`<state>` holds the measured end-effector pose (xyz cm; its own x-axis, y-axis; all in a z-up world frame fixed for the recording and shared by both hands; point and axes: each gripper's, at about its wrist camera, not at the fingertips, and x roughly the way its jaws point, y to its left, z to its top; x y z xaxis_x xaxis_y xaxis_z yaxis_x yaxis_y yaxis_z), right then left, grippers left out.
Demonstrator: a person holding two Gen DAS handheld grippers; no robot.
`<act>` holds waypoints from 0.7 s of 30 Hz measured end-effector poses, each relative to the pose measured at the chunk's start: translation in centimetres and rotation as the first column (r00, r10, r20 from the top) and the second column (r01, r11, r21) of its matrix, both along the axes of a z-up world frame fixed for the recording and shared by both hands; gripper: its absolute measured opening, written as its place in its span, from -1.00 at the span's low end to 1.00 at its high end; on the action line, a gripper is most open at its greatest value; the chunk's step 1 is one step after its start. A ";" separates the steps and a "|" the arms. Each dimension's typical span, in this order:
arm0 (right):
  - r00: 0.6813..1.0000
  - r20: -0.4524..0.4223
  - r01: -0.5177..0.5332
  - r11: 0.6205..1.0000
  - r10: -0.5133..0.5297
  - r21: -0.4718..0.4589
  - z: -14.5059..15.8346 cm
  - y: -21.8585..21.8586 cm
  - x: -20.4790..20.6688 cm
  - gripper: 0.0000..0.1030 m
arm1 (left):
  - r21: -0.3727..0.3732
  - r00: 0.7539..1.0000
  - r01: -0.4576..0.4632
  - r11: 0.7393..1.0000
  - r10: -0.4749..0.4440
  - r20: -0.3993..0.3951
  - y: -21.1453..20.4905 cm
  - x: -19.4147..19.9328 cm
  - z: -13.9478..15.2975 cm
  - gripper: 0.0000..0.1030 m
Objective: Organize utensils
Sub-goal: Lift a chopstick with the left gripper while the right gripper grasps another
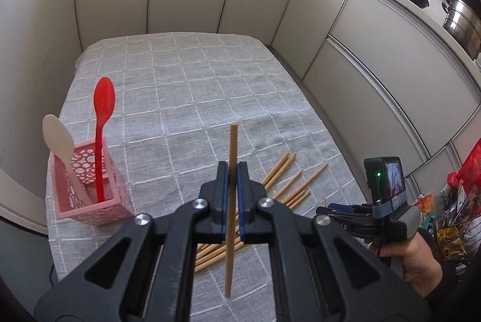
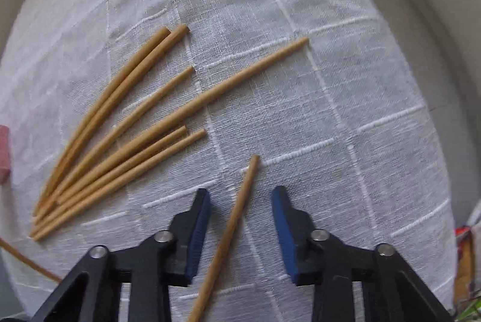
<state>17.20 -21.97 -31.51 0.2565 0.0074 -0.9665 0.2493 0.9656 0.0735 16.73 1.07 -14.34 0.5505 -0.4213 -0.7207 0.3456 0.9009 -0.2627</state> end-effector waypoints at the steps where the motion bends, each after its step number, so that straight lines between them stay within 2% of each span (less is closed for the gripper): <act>1: 1.000 0.012 -0.004 1.000 0.004 -0.026 -0.1 0.4 -0.1 -0.50 | -0.007 1.000 -0.006 1.000 0.006 -0.003 0.2 0.0 0.0 -0.88; 4: 0.999 0.043 -0.007 0.998 0.010 -0.062 -0.4 1.3 -0.4 -0.77 | -0.011 1.000 -0.024 1.000 0.024 0.000 0.8 -0.2 0.1 -0.88; 8: 0.997 0.078 -0.013 0.998 0.017 -0.053 -0.8 1.9 -0.5 -0.89 | 0.000 0.998 -0.053 0.999 0.053 0.019 1.1 -0.6 0.5 -0.88; 13: 0.989 0.143 -0.039 0.999 0.038 0.001 0.5 2.8 -0.7 -0.92 | 0.004 0.994 -0.091 0.996 0.090 0.054 1.7 -1.6 1.5 -0.88; 21: 0.948 0.302 -0.118 0.992 0.102 0.036 6.4 4.8 -1.3 -0.92 | -0.007 0.988 -0.134 0.991 0.134 0.083 2.8 -2.8 2.7 -0.88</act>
